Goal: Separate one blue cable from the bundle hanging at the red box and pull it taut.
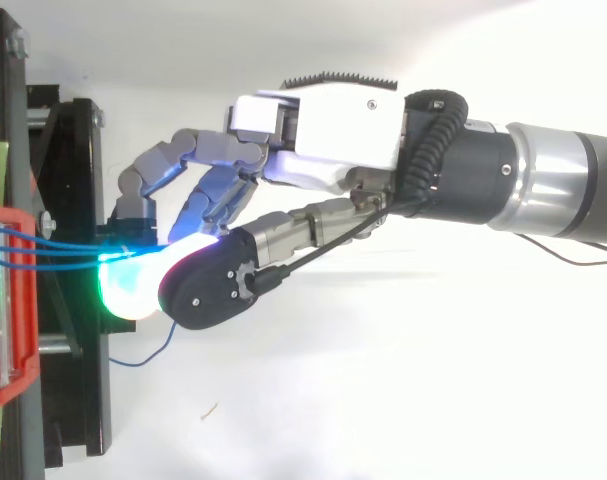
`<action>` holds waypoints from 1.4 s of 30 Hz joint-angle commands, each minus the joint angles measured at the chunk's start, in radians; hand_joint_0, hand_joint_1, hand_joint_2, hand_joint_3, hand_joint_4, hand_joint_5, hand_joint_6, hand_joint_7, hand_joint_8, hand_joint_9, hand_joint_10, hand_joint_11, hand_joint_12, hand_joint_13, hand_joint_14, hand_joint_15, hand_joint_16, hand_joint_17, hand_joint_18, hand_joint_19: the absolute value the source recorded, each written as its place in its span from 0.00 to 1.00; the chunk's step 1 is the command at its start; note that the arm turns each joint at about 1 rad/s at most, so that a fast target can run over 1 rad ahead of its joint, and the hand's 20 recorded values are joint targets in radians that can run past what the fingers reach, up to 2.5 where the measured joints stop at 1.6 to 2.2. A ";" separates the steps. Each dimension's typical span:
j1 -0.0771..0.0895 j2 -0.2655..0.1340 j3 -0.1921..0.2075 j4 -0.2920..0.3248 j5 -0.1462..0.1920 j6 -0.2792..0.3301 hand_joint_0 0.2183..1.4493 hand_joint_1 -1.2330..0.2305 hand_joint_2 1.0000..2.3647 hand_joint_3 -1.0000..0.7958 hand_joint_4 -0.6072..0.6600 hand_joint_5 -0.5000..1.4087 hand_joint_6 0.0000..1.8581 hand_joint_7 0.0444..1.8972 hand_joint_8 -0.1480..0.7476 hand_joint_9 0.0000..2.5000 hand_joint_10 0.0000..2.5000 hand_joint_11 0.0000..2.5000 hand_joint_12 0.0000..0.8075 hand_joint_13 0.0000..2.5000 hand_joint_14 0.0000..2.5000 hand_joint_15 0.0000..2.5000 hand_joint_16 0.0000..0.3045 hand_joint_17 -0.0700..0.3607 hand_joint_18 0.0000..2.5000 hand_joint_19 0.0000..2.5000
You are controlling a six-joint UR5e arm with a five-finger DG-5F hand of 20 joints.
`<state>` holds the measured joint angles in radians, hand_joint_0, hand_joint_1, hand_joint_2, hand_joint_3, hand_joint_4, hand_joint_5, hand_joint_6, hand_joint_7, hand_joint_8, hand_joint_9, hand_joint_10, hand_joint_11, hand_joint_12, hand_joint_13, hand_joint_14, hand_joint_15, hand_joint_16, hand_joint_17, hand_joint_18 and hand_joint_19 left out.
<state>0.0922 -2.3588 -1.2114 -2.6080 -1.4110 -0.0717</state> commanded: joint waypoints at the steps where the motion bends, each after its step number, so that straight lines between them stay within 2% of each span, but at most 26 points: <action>1: 0.000 0.000 0.000 0.003 0.000 0.001 0.25 0.54 0.00 0.28 0.60 0.15 0.41 0.48 0.47 0.36 0.13 0.66 0.48 0.42 0.01 0.50 0.16 0.42 0.30 0.27; 4: 0.000 -0.004 0.000 0.002 0.001 -0.002 0.25 0.55 0.00 0.28 0.60 0.15 0.41 0.48 0.47 0.36 0.12 0.66 0.48 0.42 0.01 0.50 0.16 0.42 0.31 0.27; 9: -0.003 -0.025 0.000 0.011 0.000 0.012 0.27 0.49 0.00 0.28 0.60 0.15 0.41 0.49 0.46 0.36 0.12 0.67 0.46 0.42 0.01 0.50 0.16 0.41 0.31 0.26; 12: -0.003 -0.025 0.000 0.014 0.001 0.015 0.27 0.48 0.00 0.28 0.61 0.14 0.41 0.48 0.45 0.36 0.13 0.67 0.47 0.42 0.01 0.50 0.15 0.41 0.31 0.26; 22: -0.008 -0.025 0.000 0.017 -0.003 0.016 0.29 0.51 0.00 0.28 0.61 0.14 0.43 0.46 0.45 0.37 0.12 0.67 0.46 0.43 0.01 0.50 0.15 0.40 0.30 0.27; 25: -0.008 -0.023 0.000 0.017 -0.005 0.023 0.31 0.50 0.01 0.34 0.60 0.14 0.45 0.46 0.44 0.37 0.11 0.67 0.45 0.43 0.01 0.50 0.15 0.40 0.31 0.27; 32: -0.011 -0.025 0.033 0.009 -0.017 0.024 0.33 0.46 0.01 0.41 0.60 0.14 0.46 0.46 0.44 0.37 0.12 0.67 0.45 0.43 0.01 0.51 0.15 0.40 0.31 0.27; 34: -0.020 -0.023 0.047 0.009 -0.028 0.027 0.33 0.45 0.01 0.42 0.60 0.14 0.47 0.46 0.44 0.37 0.12 0.67 0.45 0.44 0.01 0.50 0.15 0.40 0.31 0.27; 38: -0.026 -0.023 0.076 -0.004 -0.063 0.029 0.34 0.42 0.01 0.42 0.61 0.14 0.47 0.45 0.45 0.37 0.13 0.67 0.45 0.44 0.01 0.50 0.15 0.40 0.31 0.27; 42: -0.026 -0.023 0.076 -0.010 -0.065 0.026 0.35 0.39 0.01 0.37 0.61 0.14 0.48 0.44 0.44 0.37 0.14 0.66 0.45 0.45 0.01 0.50 0.15 0.40 0.32 0.26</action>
<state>0.0669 -2.3825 -1.1384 -2.6139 -1.4703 -0.0442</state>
